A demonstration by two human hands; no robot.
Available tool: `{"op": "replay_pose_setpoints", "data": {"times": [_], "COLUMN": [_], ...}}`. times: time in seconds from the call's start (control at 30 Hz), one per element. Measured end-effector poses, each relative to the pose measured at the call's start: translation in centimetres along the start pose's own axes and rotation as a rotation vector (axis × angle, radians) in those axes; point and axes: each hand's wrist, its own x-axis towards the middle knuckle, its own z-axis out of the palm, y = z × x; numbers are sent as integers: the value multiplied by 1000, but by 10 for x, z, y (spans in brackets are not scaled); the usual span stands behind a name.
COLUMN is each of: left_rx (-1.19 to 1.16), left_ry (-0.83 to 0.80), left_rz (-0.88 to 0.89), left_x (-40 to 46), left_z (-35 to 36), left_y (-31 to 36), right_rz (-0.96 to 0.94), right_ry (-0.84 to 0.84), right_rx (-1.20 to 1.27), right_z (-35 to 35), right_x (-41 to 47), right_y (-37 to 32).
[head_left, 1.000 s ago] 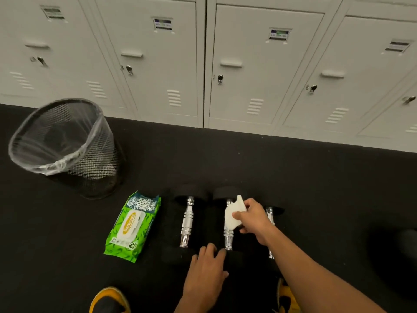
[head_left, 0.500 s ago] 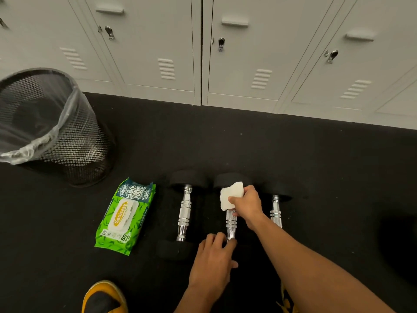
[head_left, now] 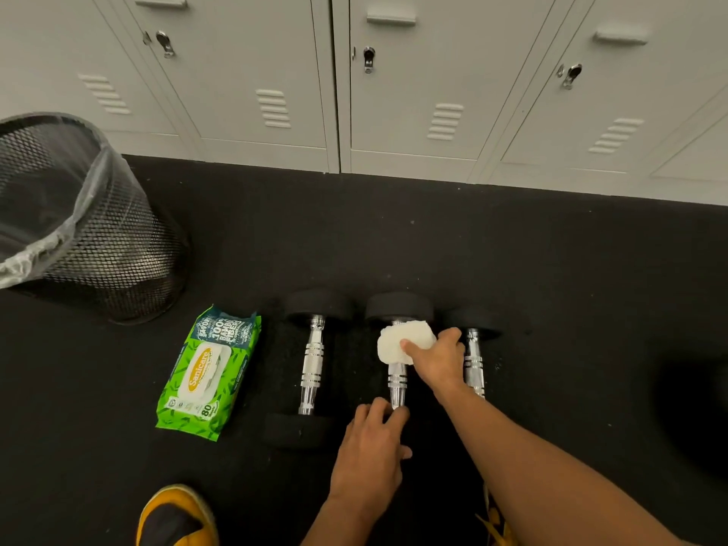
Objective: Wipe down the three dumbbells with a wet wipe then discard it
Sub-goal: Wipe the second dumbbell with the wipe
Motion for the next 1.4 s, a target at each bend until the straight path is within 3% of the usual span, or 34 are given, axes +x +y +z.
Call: {"op": "replay_pose_setpoints", "data": {"times": [0.17, 0.33, 0.57, 1.4], "left_rx": [-73, -92, -131, -139], "left_ry": [9, -12, 15, 47], "left_rz": [-43, -70, -67, -78], "left_x": [-2, -2, -4, -4], "left_z": [1, -2, -3, 0], "left_y": [-2, -2, 0, 6], "right_rz": [-284, -154, 70, -71], "right_ry": [268, 39, -54, -184], "right_rx": [-190, -63, 120, 33], "right_z": [1, 22, 40, 32], "right_x": [-23, -20, 5, -9], "right_y": [6, -10, -25, 16]}}
